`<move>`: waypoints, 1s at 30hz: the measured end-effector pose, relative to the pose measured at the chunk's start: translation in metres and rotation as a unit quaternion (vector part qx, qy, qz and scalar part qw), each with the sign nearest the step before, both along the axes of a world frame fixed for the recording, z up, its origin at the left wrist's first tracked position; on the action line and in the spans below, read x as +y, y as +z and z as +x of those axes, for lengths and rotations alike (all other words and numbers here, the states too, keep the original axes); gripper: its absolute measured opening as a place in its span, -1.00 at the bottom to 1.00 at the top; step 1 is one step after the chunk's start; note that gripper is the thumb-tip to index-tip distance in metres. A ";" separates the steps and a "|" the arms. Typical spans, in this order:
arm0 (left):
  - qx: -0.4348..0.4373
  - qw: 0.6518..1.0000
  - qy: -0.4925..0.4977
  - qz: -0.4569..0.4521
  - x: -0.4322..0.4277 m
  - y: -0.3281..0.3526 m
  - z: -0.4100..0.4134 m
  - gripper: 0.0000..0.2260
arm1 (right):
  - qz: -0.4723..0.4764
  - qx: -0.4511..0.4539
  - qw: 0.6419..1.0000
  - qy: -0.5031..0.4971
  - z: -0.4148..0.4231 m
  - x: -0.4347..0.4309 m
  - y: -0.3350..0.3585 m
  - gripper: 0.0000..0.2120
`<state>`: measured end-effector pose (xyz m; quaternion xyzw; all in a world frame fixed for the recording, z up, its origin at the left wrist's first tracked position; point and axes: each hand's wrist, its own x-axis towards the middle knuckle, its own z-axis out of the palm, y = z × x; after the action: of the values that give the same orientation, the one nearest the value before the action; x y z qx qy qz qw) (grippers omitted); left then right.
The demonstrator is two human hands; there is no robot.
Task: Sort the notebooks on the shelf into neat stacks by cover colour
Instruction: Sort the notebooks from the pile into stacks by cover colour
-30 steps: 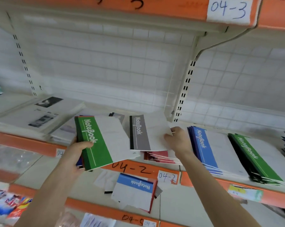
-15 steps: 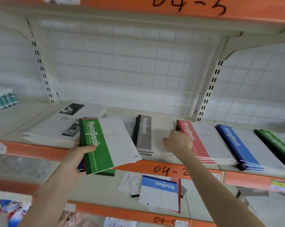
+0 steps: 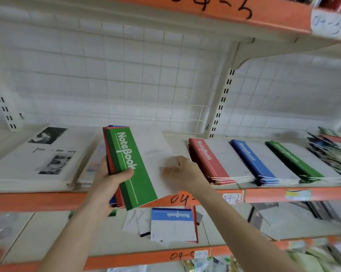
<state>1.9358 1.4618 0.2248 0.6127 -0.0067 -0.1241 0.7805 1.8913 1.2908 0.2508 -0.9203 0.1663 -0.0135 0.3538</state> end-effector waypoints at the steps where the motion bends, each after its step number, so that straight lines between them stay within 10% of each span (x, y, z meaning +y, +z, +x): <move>1: -0.007 1.000 0.001 -0.007 -0.009 0.002 -0.001 -0.59 | -0.035 -0.020 0.999 -0.023 -0.002 -0.004 0.000 -0.66; 17: -0.009 0.991 -0.132 -0.004 -0.153 0.006 -0.029 -0.63 | 0.250 -0.164 0.901 -0.315 -0.097 -0.197 -0.013 -0.84; 30: 0.000 0.990 -0.139 0.033 -0.292 0.012 -0.073 -0.70 | 0.203 -0.193 0.860 -0.427 -0.162 -0.417 -0.017 -0.80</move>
<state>1.8633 1.1703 0.2367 0.6315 -0.0879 -0.2313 0.7348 1.7289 0.8739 0.2343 -0.6457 0.4702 -0.3066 0.5177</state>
